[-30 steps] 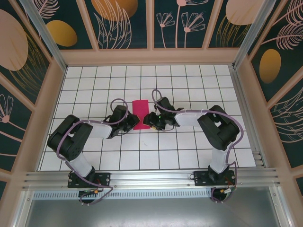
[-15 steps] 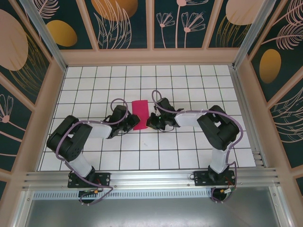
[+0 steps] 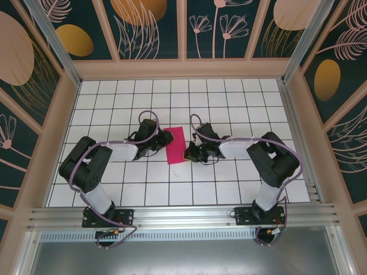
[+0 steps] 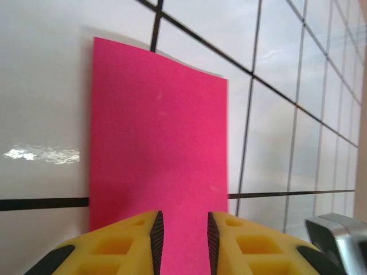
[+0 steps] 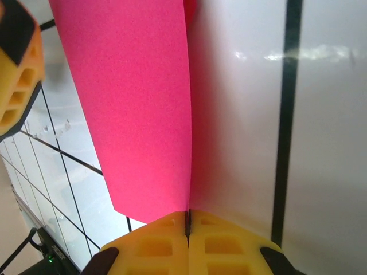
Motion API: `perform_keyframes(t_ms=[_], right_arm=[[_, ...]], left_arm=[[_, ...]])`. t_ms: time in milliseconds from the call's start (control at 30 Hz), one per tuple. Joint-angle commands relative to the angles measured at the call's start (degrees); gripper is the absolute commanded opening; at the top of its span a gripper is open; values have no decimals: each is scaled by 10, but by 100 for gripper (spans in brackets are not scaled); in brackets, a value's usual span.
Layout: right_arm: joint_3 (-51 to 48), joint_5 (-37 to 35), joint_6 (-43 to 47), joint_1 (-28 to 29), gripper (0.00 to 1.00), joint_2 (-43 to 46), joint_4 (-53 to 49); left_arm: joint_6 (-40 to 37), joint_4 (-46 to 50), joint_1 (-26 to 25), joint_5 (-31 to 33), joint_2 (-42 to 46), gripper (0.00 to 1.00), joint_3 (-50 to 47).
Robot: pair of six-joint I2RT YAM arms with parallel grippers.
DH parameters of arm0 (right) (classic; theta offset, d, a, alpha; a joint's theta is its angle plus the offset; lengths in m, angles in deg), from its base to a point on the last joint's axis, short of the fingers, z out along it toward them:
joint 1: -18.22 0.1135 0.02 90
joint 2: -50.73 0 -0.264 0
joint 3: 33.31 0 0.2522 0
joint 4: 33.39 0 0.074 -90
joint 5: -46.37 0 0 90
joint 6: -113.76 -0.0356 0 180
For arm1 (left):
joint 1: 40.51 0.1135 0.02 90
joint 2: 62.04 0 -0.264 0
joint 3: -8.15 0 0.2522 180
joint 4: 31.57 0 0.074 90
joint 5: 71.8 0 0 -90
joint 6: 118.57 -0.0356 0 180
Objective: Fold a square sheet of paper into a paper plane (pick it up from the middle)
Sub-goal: Move the paper to the center of the table, then third fold the triangle at the center of the table.
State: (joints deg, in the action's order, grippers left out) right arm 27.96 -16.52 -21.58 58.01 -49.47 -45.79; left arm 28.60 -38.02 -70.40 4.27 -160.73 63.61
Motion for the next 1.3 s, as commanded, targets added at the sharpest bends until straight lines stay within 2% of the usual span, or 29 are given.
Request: perform_keyframes(t_ms=[0, 133, 267, 400, 500, 633, 733, 1267], right_arm=[[-15, 10, 8, -5, 0, 26, -14], [-18, 6, 0, -7, 1, 32, -7], [-27, 2, -14, -9, 13, 43, 4], [-31, -5, -20, -12, 17, 61, 4], [-32, -8, -21, -13, 16, 65, 1], [-32, -2, -26, -13, 5, 65, 8], [-29, 2, -27, -13, 2, 66, 14], [52, 38, -17, -3, 2, -13, 70]], left_arm=[[-22, 29, 4, 2, -26, 28, 8], [-25, 36, 4, 7, -38, 26, 8], [-28, 39, 4, 7, -44, 25, 8], [-31, 40, 4, 7, -47, 25, 8], [-33, 41, 4, 5, -49, 25, 10], [-33, 41, 4, 4, -48, 25, 9], [-35, 41, 4, 3, -49, 24, 8], [-42, 43, 4, -14, -41, 23, 17]])
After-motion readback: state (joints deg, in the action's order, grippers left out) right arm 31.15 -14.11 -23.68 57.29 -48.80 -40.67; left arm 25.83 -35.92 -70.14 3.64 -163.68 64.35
